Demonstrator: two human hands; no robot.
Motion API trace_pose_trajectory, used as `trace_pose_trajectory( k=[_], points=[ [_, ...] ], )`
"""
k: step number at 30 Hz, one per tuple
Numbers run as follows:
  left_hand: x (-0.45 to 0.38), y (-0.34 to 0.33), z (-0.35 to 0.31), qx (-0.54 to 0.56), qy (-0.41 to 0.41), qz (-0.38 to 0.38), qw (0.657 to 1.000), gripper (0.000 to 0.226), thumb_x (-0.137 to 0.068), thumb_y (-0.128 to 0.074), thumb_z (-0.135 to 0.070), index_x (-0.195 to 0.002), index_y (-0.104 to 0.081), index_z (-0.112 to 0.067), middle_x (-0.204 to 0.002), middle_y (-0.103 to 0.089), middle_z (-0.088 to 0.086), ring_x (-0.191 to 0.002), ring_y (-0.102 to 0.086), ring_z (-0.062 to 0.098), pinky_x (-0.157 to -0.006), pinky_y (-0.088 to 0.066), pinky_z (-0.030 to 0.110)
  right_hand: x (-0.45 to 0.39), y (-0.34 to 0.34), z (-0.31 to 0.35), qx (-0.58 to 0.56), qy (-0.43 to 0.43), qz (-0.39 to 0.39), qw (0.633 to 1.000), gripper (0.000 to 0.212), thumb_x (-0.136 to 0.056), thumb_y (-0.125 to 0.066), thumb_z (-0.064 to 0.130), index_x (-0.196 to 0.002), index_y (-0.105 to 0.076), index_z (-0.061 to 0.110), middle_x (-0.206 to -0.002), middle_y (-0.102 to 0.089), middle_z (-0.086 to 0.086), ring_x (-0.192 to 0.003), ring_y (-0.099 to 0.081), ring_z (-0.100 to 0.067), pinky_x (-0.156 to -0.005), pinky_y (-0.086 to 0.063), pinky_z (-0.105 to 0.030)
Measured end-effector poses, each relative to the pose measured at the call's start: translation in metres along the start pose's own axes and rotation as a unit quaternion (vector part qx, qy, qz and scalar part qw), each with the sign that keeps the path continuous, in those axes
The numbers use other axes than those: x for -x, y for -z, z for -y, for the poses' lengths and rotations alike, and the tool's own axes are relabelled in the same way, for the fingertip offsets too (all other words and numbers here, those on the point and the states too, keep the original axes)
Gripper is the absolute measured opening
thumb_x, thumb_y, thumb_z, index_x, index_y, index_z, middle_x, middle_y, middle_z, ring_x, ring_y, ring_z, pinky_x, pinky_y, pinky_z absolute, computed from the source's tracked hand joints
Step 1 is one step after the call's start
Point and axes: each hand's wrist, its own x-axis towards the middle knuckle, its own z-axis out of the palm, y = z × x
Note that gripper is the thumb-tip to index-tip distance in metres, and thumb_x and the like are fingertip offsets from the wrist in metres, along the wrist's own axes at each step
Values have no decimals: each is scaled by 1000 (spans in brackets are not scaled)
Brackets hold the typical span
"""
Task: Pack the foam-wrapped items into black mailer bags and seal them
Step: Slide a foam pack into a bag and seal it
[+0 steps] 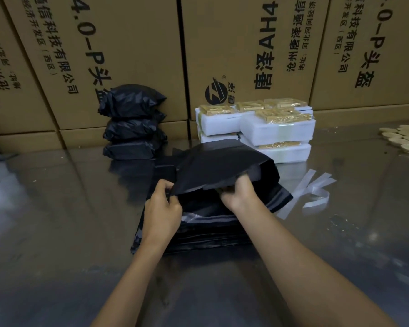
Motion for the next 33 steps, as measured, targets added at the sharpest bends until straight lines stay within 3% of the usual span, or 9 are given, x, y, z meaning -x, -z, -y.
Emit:
trace_pose_trajectory(
  k=[4, 9, 13, 17, 21, 23, 25, 28, 33],
  points=[
    [-3, 6, 3, -48, 7, -11, 999, 23, -93, -42, -3, -95, -56, -21, -69, -63, 7, -57, -56, 20, -48, -38, 31, -3, 19, -10, 41, -17, 16, 999, 24, -103, -52, 19, -125, -60, 14, -121, -64, -11, -109, -60, -28, -108, -44, -44],
    [-5, 5, 8, -36, 14, -20, 999, 26, -91, -40, 0, -95, -56, -21, -70, -62, 3, -54, -53, 15, -41, -31, 18, -9, 28, 9, 242, -69, 20, 968, 17, -105, -42, 6, -107, -59, 7, -103, -66, -20, -111, -59, -35, -99, -48, -43],
    [-5, 5, 9, -31, 16, -6, 999, 28, -89, -40, 1, -90, -55, -22, -69, -63, 5, -53, -53, 19, -46, -36, 29, -12, 25, 9, 371, -77, -18, 925, 29, -104, -38, 1, -85, -60, -1, -64, -71, -18, -78, -69, -34, -81, -53, -44],
    [1, 5, 15, -43, 36, -3, 998, 28, -88, -39, 0, -90, -54, -23, -71, -63, 4, -59, -57, 19, -46, -38, 28, -18, 19, 4, 413, -96, -23, 905, 31, -105, -43, 9, -82, -61, 0, -56, -70, -11, -49, -69, -22, -70, -59, -36],
    [1, 8, 20, -47, 85, 11, 995, 24, -91, -40, -5, -88, -54, -24, -76, -63, 3, -71, -60, 24, -55, -41, 34, -15, 16, 4, 441, -96, -14, 892, 31, -106, -41, 11, -120, -57, -12, -89, -69, -19, -88, -69, -37, -89, -50, -39],
    [1, 11, 21, -78, 83, 15, 993, 19, -92, -44, -8, -91, -54, -24, -78, -61, -1, -78, -59, 26, -62, -40, 35, -7, 13, 3, 468, -88, -1, 879, 37, -106, -42, 11, -131, -51, -14, -106, -67, -24, -91, -66, -36, -83, -55, -33],
    [-1, 15, 20, -110, 41, 26, 993, 24, -92, -50, -12, -109, -51, -29, -82, -61, -2, -83, -60, 25, -68, -40, 36, 6, 11, 7, 540, -74, 12, 838, 36, -106, -44, 16, -131, -54, -8, -118, -67, -23, -77, -63, -22, -64, -57, -23],
    [-8, 15, 13, -117, -8, 95, 989, 59, -94, -52, -10, -138, -40, -47, -103, -62, -2, -89, -63, 24, -69, -47, 34, 26, 15, 25, 618, -28, 32, 785, 30, -104, -47, 23, -121, -63, 5, -113, -73, -11, -82, -65, -16, -69, -58, -27],
    [-15, 11, 7, -19, -6, 63, 998, 66, -84, -38, 13, -121, -69, -31, -87, -71, -1, -54, -55, 33, -48, -46, 35, 55, 34, 61, 691, 109, -13, 714, 31, -93, -63, 32, -117, -64, 13, -109, -69, -1, -103, -64, -18, -86, -54, -34]
  ],
)
